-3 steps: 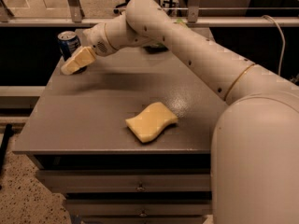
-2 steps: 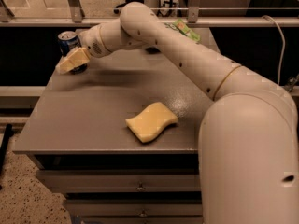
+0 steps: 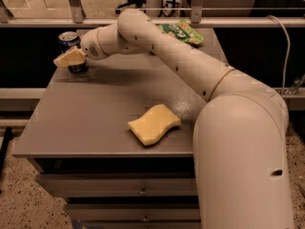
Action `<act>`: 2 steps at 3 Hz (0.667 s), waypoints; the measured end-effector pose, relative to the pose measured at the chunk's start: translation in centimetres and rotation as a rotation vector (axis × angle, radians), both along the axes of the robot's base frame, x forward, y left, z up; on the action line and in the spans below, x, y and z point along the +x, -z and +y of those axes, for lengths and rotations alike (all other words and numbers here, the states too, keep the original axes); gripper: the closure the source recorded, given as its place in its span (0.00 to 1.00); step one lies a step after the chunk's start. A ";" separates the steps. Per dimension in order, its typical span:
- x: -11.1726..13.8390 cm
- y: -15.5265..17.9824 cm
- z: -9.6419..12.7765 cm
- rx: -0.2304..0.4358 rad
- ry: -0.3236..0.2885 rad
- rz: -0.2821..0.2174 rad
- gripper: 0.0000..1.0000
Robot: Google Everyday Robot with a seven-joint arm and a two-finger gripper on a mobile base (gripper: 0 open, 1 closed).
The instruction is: Knock pepsi can over
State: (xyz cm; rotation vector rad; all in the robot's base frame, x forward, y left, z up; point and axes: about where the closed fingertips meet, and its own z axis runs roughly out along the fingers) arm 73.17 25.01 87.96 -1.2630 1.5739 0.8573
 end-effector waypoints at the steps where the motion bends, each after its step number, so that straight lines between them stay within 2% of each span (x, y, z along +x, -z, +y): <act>1: 0.1 -0.3 -1.4 0.006 0.033 -0.007 0.61; 2: -0.7 -1.7 -4.7 -0.021 0.058 -0.032 0.83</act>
Offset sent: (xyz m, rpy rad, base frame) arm -0.0230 -0.1132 0.0576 -0.0750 -0.0925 -0.0955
